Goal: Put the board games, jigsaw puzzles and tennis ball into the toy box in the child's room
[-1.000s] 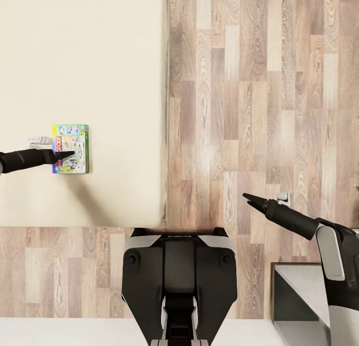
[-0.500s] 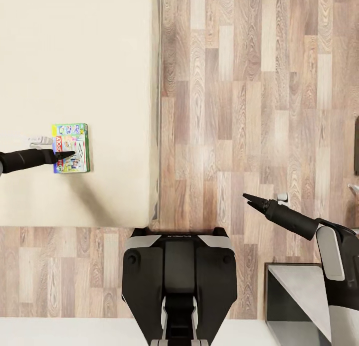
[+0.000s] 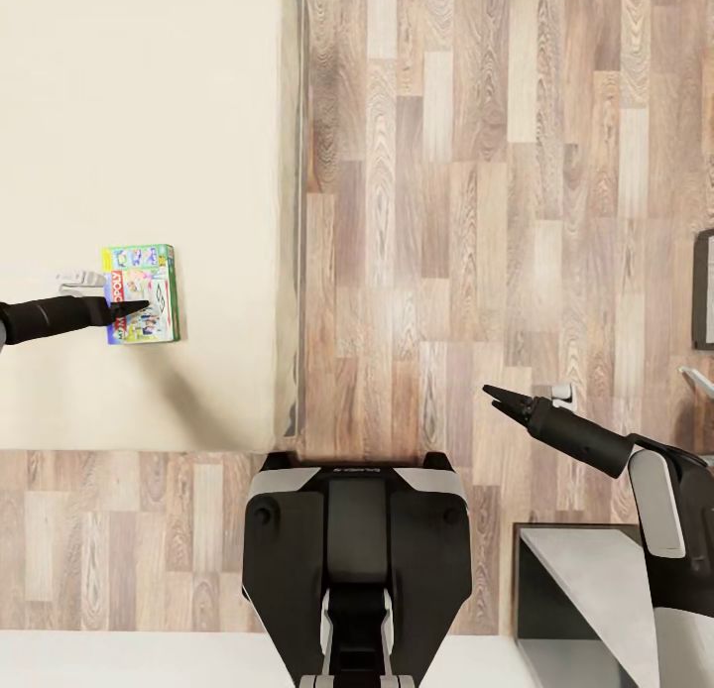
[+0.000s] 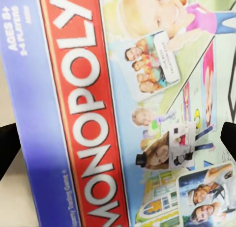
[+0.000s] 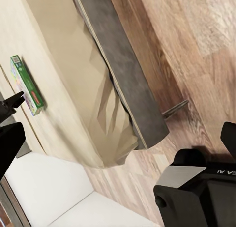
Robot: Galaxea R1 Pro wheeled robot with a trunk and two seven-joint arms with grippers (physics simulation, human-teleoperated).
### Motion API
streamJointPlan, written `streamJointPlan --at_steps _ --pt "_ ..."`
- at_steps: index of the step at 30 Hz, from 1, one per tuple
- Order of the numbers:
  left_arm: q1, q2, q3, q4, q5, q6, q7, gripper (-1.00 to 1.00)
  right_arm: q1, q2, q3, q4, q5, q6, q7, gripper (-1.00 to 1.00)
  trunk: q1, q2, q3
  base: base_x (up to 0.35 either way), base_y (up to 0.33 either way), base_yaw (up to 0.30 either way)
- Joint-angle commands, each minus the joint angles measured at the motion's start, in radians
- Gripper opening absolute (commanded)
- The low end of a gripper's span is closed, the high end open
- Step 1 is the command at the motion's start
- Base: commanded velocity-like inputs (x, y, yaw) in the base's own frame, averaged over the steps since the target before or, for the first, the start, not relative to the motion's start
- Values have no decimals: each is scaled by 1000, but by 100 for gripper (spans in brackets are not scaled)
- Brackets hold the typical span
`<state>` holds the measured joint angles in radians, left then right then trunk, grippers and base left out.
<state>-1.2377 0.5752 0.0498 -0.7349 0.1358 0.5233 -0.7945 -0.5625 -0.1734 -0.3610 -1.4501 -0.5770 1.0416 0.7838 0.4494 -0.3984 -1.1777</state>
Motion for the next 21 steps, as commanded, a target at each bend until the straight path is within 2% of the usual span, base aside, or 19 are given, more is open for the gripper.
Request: streamJointPlan --at_steps 1,9,16,21 --pt "0 0 1 0 6 7 -2 100 0 0 -1 0 5 4 6 100 1 -2 -1 0 -17 0" --pt "-1 0 1 -1 7 7 -2 100 0 -1 -2 0 5 4 7 100 1 -2 -1 0 -26 0" --pt "0 0 1 -1 7 9 -2 100 0 0 -1 1 5 4 6 100 1 -2 -1 0 -175 0" --pt "0 0 2 -1 7 9 -2 100 0 0 -1 1 5 4 6 100 1 -2 -1 0 -66 0"
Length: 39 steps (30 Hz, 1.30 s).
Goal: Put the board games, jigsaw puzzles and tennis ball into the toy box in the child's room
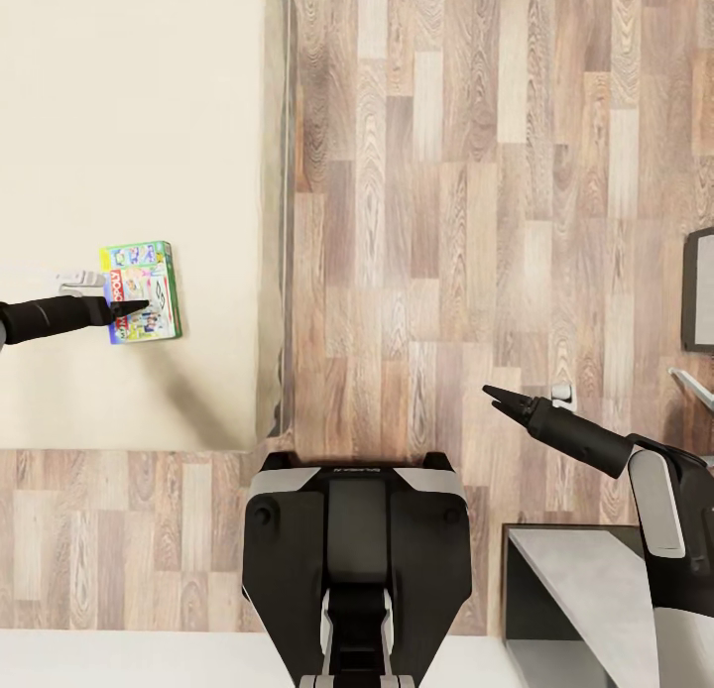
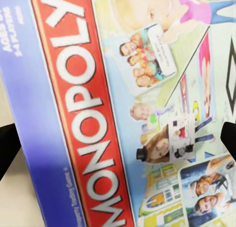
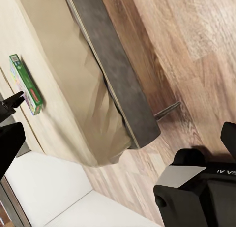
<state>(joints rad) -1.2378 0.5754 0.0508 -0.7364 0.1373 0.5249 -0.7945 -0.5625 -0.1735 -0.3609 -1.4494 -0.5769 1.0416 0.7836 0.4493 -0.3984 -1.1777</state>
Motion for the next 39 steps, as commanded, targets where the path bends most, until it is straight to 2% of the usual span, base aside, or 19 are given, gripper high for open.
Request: streamJointPlan --at_steps 1,39 --pt "0 0 1 0 5 7 -2 100 0 0 -1 0 5 4 6 100 1 -2 -1 0 -30 0" --pt "-1 0 0 0 5 8 -2 100 0 -1 -3 1 5 6 8 100 1 -2 -1 0 -3 0"
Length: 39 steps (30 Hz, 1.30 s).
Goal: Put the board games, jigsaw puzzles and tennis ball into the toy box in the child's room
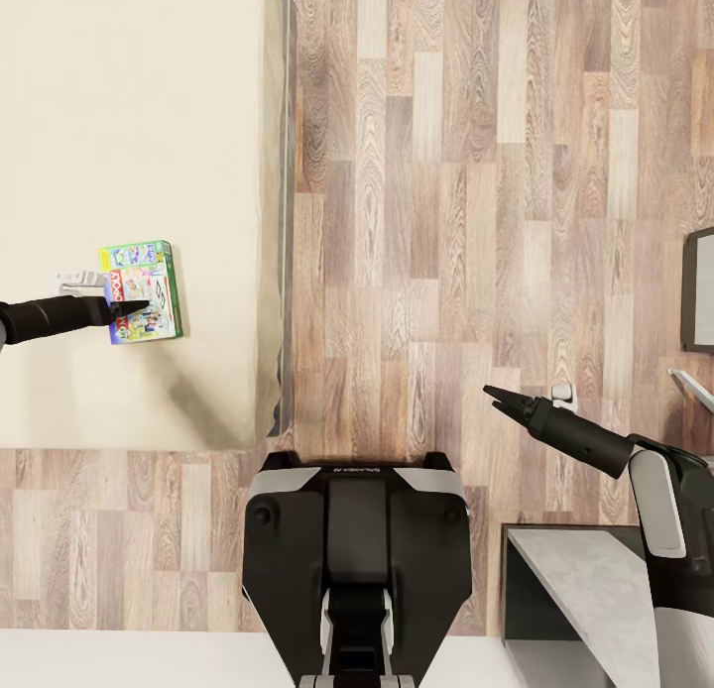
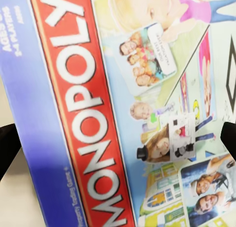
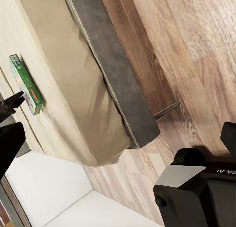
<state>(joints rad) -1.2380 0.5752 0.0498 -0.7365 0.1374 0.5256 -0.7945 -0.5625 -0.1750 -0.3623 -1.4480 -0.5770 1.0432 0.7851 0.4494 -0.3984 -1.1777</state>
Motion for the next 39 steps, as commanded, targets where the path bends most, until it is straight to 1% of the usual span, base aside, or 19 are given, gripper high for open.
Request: streamJointPlan --at_steps 1,18,23,30,39 --pt "-1 0 1 0 5 7 -2 100 0 0 -1 0 5 4 6 100 1 -2 -1 0 0 0" --pt "0 0 2 0 6 10 -6 100 0 -1 -1 0 5 4 6 100 1 -2 -1 0 0 0" --pt "0 0 2 -1 7 10 -19 100 0 -1 -1 0 5 4 6 100 1 -2 -1 0 0 0" --pt "-1 0 2 -1 6 11 -54 100 0 -1 -1 0 5 4 6 100 1 -2 -1 0 0 0" --pt "0 1 2 -1 8 11 -64 100 0 0 -1 -1 4 4 3 100 1 -2 -1 0 0 0"
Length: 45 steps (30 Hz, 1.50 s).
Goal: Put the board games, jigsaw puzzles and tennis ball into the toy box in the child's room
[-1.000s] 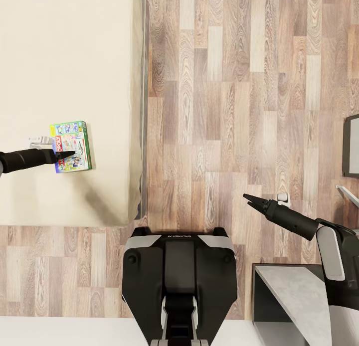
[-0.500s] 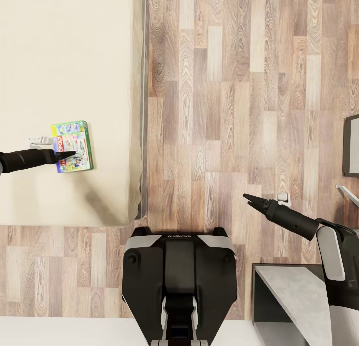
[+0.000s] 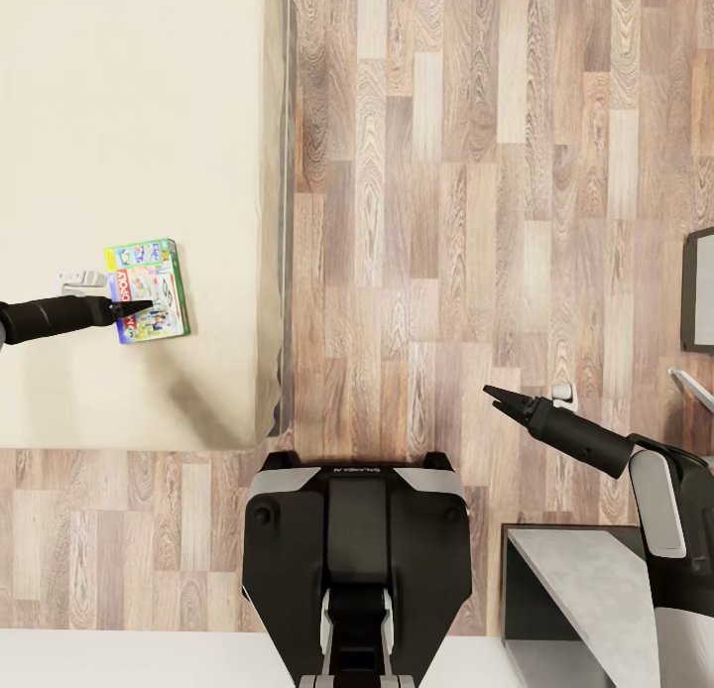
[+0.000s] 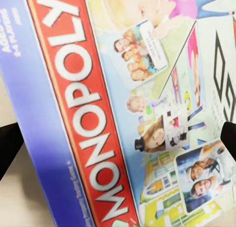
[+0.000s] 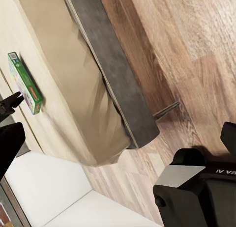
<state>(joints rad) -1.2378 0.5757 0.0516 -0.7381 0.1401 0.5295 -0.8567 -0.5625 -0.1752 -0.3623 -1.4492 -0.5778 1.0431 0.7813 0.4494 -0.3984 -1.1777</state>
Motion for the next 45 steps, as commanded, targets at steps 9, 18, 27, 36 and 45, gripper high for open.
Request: streamJointPlan --at_steps 9,18,27,36,45 --pt "0 -1 2 0 7 8 -4 100 0 0 -1 -5 4 4 6 100 1 -2 -1 0 0 0" --pt "-1 -6 4 0 8 24 -4 100 0 0 -1 -4 4 4 8 100 1 -2 -1 0 0 0" --pt "-1 -15 4 0 10 33 -5 100 0 2 -1 -4 3 4 7 100 1 -2 -1 0 0 0" --pt "-1 -28 4 0 9 51 -74 100 0 2 -1 -7 3 4 6 100 1 -2 -1 0 0 0" --pt "-1 -36 4 0 7 56 -98 100 0 3 0 -10 3 4 6 100 1 -2 -1 0 0 0"
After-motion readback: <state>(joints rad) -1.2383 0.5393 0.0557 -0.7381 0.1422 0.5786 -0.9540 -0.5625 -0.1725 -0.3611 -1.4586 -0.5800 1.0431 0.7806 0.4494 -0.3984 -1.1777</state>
